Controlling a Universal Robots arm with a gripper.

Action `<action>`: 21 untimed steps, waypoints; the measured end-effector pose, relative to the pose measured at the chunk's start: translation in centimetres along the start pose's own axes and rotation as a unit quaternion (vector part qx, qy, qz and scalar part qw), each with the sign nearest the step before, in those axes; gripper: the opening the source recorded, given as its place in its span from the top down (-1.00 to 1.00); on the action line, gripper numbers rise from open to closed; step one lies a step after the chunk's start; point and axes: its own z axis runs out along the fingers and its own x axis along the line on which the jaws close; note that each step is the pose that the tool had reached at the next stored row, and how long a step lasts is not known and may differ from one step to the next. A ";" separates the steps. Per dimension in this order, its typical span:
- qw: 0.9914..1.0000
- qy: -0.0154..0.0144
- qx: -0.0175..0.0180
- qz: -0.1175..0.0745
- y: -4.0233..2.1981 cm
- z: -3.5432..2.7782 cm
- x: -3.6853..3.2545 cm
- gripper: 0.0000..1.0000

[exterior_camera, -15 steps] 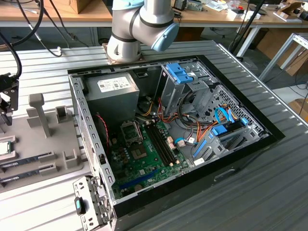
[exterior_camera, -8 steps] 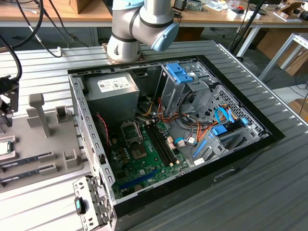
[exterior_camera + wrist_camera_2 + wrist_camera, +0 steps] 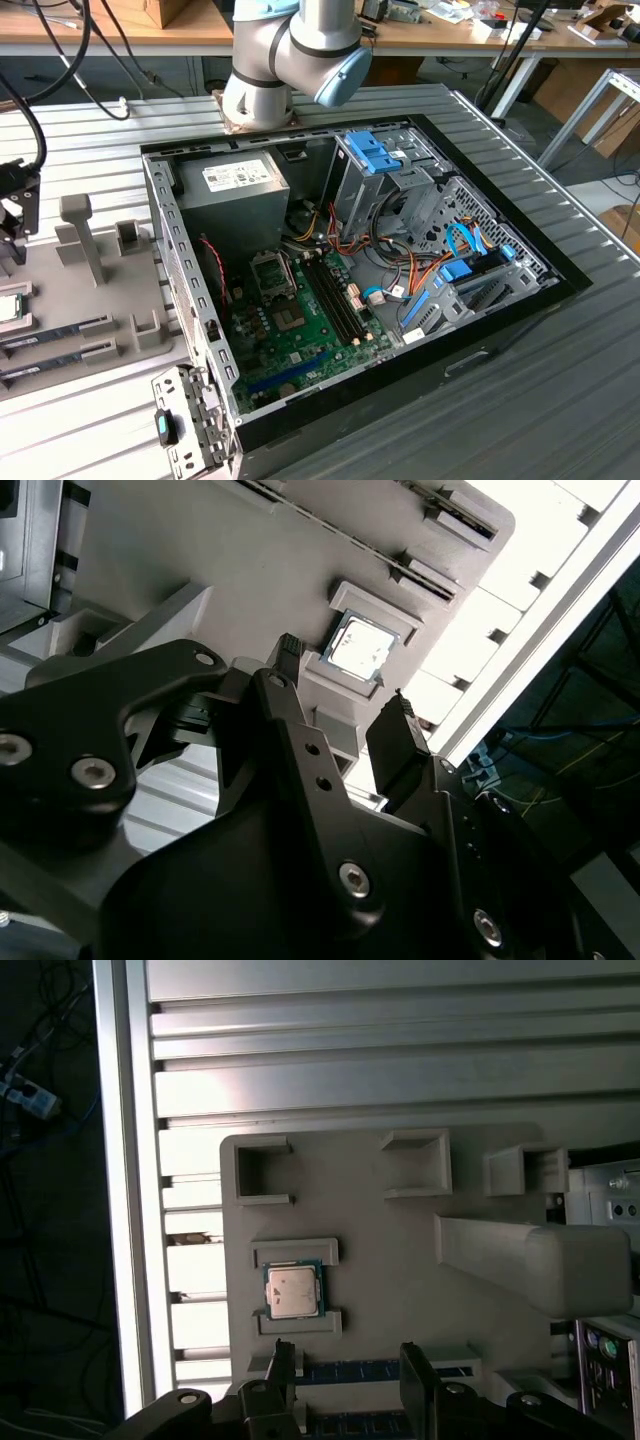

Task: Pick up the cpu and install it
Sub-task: 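Pick up the cpu and move it towards the insertion slot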

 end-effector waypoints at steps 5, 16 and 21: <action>1.000 0.000 0.000 0.000 0.00 0.10 0.00 -0.08; 1.000 0.000 0.000 0.000 0.01 0.58 0.02 -0.08; 1.000 0.000 0.000 0.000 0.01 0.74 0.02 -0.08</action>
